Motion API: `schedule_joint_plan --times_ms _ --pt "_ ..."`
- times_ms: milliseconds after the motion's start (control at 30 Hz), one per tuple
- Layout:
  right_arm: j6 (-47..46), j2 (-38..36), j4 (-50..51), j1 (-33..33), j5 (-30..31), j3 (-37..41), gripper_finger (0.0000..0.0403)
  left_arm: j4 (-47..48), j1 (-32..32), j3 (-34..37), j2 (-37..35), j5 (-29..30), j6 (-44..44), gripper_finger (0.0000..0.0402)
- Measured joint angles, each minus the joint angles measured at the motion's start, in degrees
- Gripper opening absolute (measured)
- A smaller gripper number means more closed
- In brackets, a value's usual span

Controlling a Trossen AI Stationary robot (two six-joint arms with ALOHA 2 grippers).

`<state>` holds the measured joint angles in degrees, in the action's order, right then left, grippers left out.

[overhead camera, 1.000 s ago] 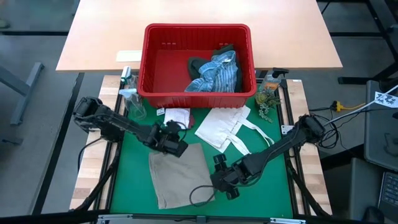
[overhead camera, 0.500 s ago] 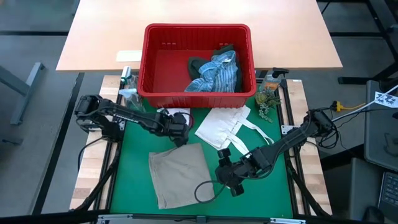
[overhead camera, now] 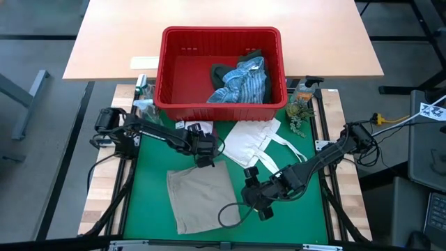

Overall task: Fold Laundry from Bin
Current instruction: Stack the folded red and white underwear on top of the gray shorts

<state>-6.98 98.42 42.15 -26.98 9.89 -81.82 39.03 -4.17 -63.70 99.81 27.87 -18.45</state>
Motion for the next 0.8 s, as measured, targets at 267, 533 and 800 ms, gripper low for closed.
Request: schedule_joint_plan --times_ms 267,533,800 --pt "0.0 0.0 0.0 0.0 0.0 0.0 0.0207 -0.6 1.7 0.0 4.4 -0.1 2.7 0.0217" --pt "0.0 0.0 0.0 0.0 0.0 0.0 0.0207 -2.4 3.2 0.0 8.1 -0.5 6.9 0.0212" --pt "0.0 0.1 0.0 0.0 0.0 0.0 0.0207 -2.7 4.8 -0.2 8.3 -2.5 6.7 0.0198"
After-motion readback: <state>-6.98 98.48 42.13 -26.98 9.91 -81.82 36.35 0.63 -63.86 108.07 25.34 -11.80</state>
